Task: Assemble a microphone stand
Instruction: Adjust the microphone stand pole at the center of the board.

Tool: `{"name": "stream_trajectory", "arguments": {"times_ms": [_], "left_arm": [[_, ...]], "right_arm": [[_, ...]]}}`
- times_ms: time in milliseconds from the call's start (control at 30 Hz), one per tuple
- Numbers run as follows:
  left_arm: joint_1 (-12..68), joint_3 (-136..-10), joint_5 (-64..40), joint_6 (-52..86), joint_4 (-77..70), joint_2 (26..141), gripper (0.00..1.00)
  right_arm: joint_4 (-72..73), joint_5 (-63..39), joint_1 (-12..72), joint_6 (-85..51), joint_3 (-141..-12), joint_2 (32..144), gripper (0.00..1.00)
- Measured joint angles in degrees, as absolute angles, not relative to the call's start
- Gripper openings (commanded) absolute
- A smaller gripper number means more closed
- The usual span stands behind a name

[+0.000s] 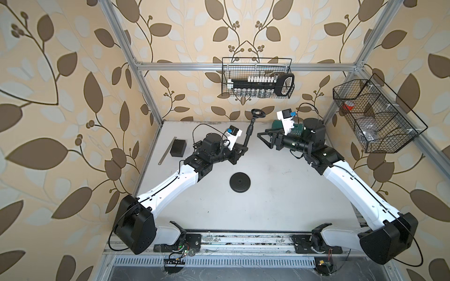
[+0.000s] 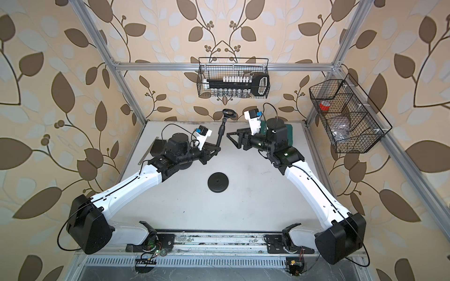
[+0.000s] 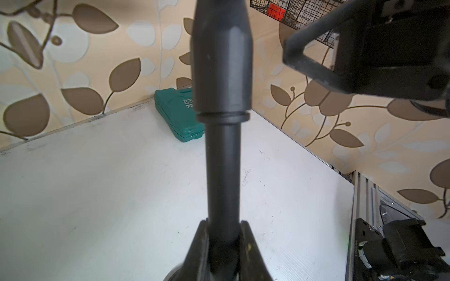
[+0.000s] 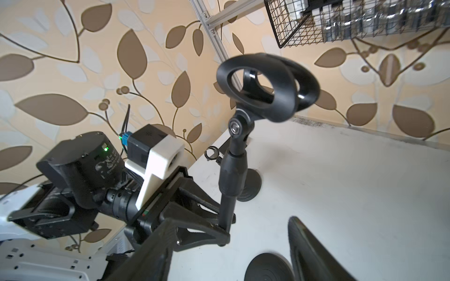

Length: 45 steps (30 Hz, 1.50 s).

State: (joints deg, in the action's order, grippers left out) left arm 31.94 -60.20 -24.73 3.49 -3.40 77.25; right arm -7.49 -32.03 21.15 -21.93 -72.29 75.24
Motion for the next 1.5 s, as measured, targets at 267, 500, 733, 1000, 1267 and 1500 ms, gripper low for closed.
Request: {"name": "stream_trajectory", "arguments": {"times_ms": [267,500,733,1000,1267,1500], "left_arm": [[32.86,-60.20,-25.36,2.81,-4.51,77.97,0.00],[33.45,-60.20,-25.36,2.31,-4.54,78.41,0.00],[34.54,-60.20,-25.41,1.76,-4.58,78.41,0.00],[35.22,-60.23,-24.95,1.83,-4.60,78.76,0.04],[35.33,-60.69,-22.26,5.39,-1.48,78.94,0.58],[35.31,-56.18,-18.72,13.50,6.09,76.69,0.65]], "right_arm": [[-6.04,-34.11,21.15,-25.41,-72.58,78.19,0.49],[-3.86,-34.09,21.15,-27.33,-72.58,78.32,0.49],[-2.22,-34.02,21.15,-29.71,-72.58,79.96,0.39],[-1.08,-33.89,21.19,-31.03,-72.55,80.31,0.08],[-1.56,-32.25,21.19,-28.34,-72.29,80.31,0.00],[-0.47,-29.78,21.21,-20.86,-63.11,76.60,0.00]]}}
